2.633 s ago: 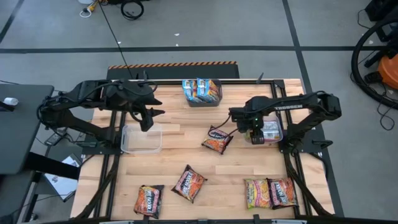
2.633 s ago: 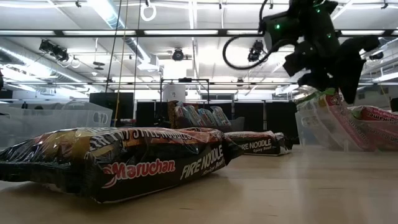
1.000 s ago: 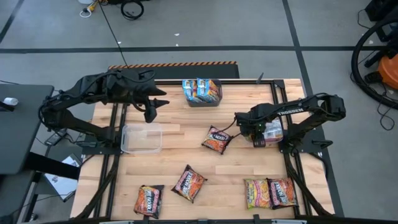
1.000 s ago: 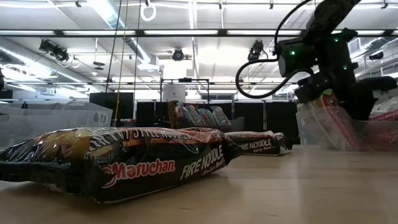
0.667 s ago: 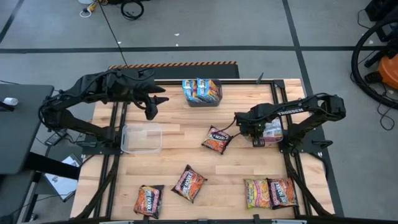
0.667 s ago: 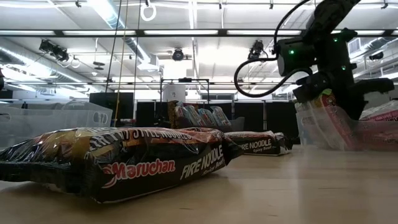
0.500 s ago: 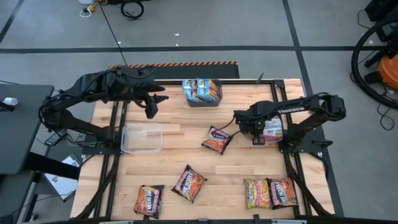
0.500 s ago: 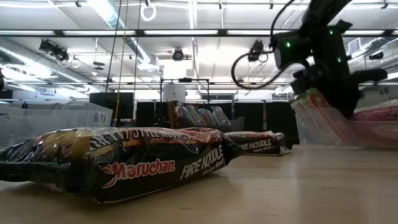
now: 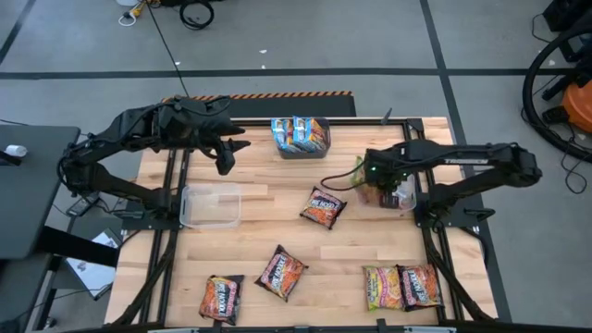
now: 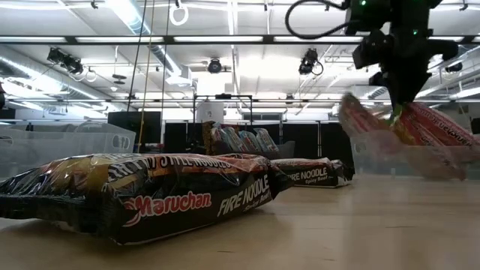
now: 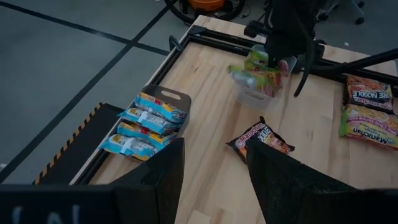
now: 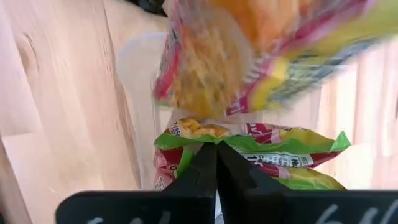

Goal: Sort Maruchan noodles
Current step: Put the green noodle pack into the right transparent bin

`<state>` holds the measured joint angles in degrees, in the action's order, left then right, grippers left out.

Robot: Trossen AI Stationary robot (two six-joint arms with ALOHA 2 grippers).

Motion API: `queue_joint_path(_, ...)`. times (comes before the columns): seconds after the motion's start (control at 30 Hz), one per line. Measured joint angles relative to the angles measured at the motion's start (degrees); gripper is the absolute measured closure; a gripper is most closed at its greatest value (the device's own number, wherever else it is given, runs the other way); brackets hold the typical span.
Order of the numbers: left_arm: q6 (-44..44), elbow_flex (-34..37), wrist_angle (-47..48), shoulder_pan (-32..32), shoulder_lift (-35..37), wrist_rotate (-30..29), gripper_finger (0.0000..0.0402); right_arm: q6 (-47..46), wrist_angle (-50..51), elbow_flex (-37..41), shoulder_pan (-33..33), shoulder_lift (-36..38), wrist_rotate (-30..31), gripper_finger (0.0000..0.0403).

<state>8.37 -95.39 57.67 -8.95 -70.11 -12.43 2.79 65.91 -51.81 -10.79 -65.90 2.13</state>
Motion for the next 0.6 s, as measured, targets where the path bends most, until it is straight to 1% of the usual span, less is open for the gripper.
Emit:
queue_joint_path(0.17,1.73,0.43,-0.49,0.0,-0.14,0.05,0.0224,-1.54,0.12,0.53,0.03,3.34,0.0,0.0397)
queue_joint_path(0.27,3.08,1.46,-0.94,0.0,-1.38,0.24,0.0224,-2.28,-0.94,1.1,0.47,5.64,0.46,0.0398)
queue_joint_path(0.43,3.31,2.1,-2.72,0.22,-4.58,0.26,0.0224,-4.11,-4.12,1.2,2.32,9.25,4.37,0.0398)
queue_joint_path(0.53,3.27,2.1,-6.01,0.22,-6.82,0.26,0.0224,-5.41,-5.2,1.36,3.57,10.96,6.69,0.0398)
queue_joint_path(0.6,3.19,2.12,-9.22,0.22,-8.54,1.2,0.0224,-6.7,-7.18,2.85,4.55,12.28,7.94,0.0398)
